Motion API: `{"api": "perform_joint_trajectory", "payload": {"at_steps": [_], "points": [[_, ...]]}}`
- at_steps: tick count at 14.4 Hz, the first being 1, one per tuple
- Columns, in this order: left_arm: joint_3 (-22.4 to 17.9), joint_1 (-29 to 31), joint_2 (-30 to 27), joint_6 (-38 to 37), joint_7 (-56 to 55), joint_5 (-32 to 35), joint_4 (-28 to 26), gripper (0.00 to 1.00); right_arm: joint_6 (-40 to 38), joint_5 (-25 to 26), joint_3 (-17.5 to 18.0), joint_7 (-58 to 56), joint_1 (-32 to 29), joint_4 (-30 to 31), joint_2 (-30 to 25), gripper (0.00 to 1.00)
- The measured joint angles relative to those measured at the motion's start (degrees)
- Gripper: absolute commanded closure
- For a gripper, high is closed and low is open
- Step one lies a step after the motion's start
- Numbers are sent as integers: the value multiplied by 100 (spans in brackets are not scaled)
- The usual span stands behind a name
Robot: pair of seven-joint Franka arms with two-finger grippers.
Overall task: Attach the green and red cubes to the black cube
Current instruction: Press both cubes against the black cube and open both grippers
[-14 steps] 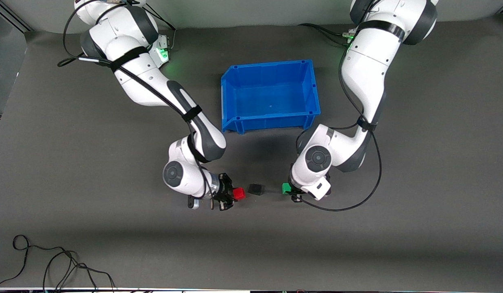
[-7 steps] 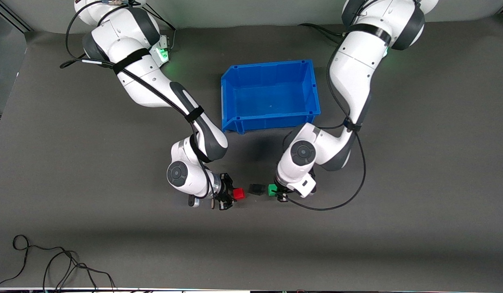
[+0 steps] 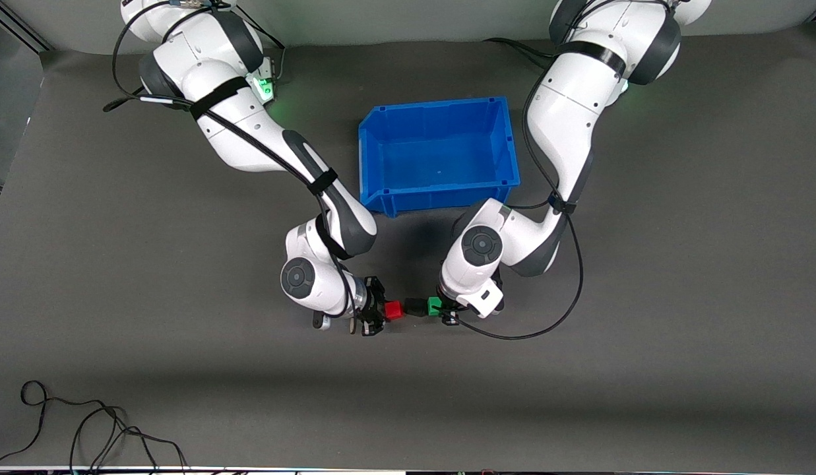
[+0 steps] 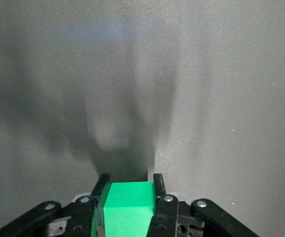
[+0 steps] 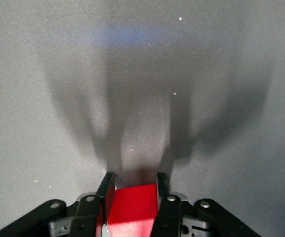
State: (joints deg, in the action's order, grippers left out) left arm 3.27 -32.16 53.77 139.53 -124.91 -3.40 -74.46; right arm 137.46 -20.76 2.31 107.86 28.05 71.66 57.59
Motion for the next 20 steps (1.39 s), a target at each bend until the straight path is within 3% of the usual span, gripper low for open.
{"api": "perform_joint_trajectory", "payload": {"at_steps": [13, 14, 15, 16, 17, 18, 19, 20], "points": [[-27, -66, 46, -5, -48, 4, 10, 100, 58, 39, -1, 306, 153, -274, 179, 100], [-27, -66, 46, -5, -48, 4, 10, 100, 58, 39, -1, 307, 153, -276, 179, 94], [-29, -66, 46, -5, -48, 4, 10, 100, 58, 39, -1, 308, 154, -281, 181, 54], [-33, -65, 46, -5, -49, 4, 10, 100, 60, 39, -1, 311, 155, -293, 188, 42], [-33, -66, 46, -3, -49, 4, 11, 98, 66, 39, 3, 312, 160, -318, 201, 38], [-27, -69, 46, -2, -49, 4, 11, 75, 78, 39, 11, 315, 171, -364, 219, 24], [-24, -73, 47, 0, -49, 4, 11, 58, 82, 39, 14, 319, 184, -409, 232, 19], [-24, -76, 47, 12, -49, 4, 14, 26, 82, 39, 14, 325, 195, -453, 243, 9]]}}
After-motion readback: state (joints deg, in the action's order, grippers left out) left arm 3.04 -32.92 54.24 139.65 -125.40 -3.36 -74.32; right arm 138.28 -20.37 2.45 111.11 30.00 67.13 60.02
